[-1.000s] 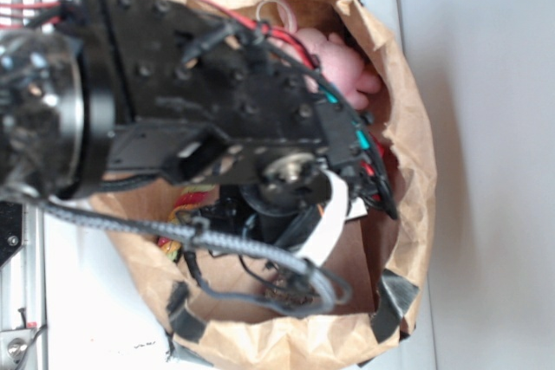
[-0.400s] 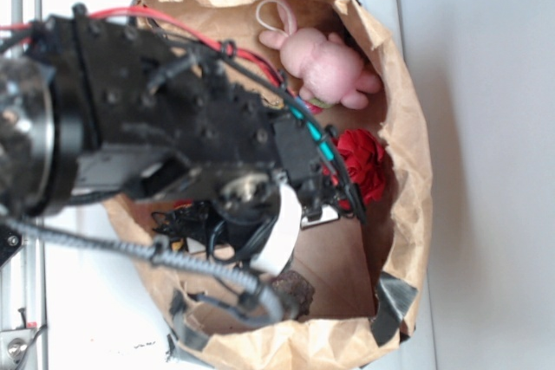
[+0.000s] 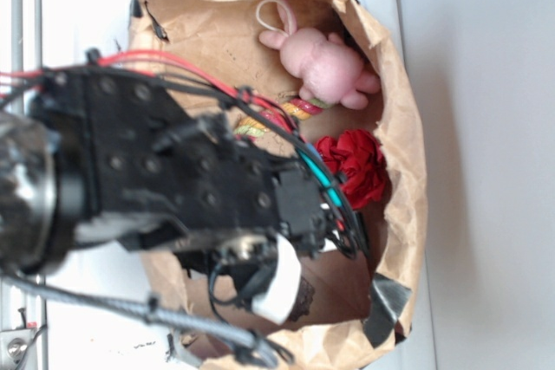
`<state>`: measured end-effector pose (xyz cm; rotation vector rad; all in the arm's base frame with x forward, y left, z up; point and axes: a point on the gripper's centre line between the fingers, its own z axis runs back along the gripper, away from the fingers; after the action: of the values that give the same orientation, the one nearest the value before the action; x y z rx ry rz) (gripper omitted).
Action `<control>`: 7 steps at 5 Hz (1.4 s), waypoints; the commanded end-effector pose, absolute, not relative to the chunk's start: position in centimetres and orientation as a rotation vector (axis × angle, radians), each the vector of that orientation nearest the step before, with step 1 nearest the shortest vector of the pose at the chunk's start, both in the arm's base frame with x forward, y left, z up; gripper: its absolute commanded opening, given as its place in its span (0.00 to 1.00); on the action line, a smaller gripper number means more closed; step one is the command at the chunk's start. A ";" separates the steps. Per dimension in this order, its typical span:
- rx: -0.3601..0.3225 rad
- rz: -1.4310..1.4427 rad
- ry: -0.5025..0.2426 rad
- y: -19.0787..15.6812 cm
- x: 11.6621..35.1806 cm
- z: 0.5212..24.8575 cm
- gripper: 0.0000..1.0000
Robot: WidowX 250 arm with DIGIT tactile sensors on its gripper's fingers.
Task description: Grab the rock.
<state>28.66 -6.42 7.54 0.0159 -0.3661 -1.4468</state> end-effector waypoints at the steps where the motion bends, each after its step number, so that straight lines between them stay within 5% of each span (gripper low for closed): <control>1: 0.045 -1.455 -0.370 -8.9 29.9 7.8 1.00; 4: -0.081 -1.455 -0.375 -9.4 30.2 6.4 1.00; 7: -0.124 -1.453 -0.401 -9.9 30.1 6.4 1.00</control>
<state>29.48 -9.56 4.94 -0.1638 -0.3543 -1.4398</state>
